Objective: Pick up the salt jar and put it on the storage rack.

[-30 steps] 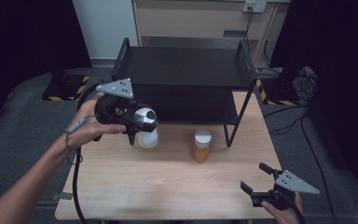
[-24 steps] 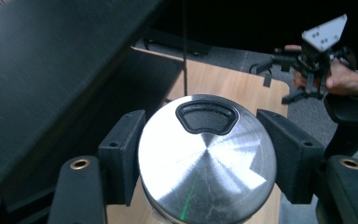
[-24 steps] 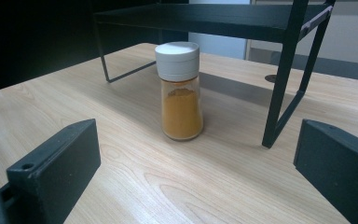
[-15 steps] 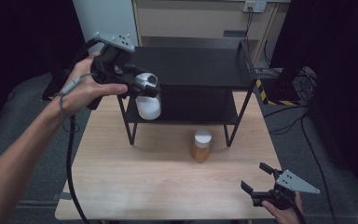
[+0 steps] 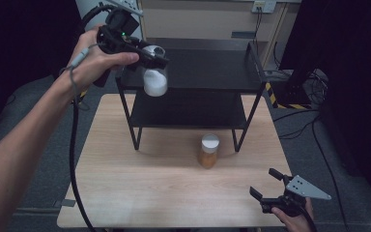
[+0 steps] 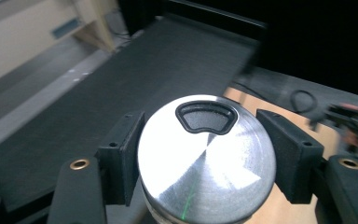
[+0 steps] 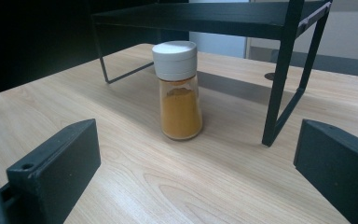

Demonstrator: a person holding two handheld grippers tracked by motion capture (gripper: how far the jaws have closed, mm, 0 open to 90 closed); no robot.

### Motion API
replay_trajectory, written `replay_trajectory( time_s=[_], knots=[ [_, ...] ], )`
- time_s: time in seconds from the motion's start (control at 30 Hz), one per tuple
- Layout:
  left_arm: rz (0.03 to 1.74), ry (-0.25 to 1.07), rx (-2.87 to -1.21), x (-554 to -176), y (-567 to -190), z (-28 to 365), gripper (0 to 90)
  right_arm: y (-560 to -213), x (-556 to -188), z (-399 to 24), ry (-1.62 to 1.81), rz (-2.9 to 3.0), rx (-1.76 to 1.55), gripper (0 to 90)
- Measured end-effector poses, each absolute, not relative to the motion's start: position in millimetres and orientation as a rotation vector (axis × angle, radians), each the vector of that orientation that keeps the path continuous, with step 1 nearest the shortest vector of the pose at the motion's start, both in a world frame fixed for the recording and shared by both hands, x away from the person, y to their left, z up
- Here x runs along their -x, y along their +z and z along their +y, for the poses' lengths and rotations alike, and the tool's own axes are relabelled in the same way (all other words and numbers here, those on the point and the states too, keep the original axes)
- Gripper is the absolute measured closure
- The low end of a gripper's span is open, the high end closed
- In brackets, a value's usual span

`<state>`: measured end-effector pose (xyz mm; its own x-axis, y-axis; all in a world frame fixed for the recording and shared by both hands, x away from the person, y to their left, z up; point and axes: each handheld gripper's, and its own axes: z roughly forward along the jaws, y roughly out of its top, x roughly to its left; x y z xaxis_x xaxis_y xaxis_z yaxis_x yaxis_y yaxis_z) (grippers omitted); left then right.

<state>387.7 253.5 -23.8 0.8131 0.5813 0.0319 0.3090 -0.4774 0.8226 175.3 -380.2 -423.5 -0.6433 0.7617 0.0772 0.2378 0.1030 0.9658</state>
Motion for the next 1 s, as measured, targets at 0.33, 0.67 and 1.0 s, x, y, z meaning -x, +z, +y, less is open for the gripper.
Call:
replay_trajectory(
  time_s=[0.33, 0.67, 1.0],
  knots=[
    [0.832, 0.438, -2.006, -424.3, -19.8, 245.7, 33.7, -424.5, -176.4, -381.7, 1.572, 1.941, -0.981, 0.7],
    [1.010, 0.514, -1.964, -457.5, -24.7, 232.5, 33.7, -424.9, -176.6, -382.2, 1.577, 1.942, -0.982, 0.8],
    [1.057, 0.513, -1.968, -471.1, -36.5, 235.3, 33.7, -425.3, -177.2, -383.1, 1.582, 1.944, -0.980, 0.7]
  ],
)
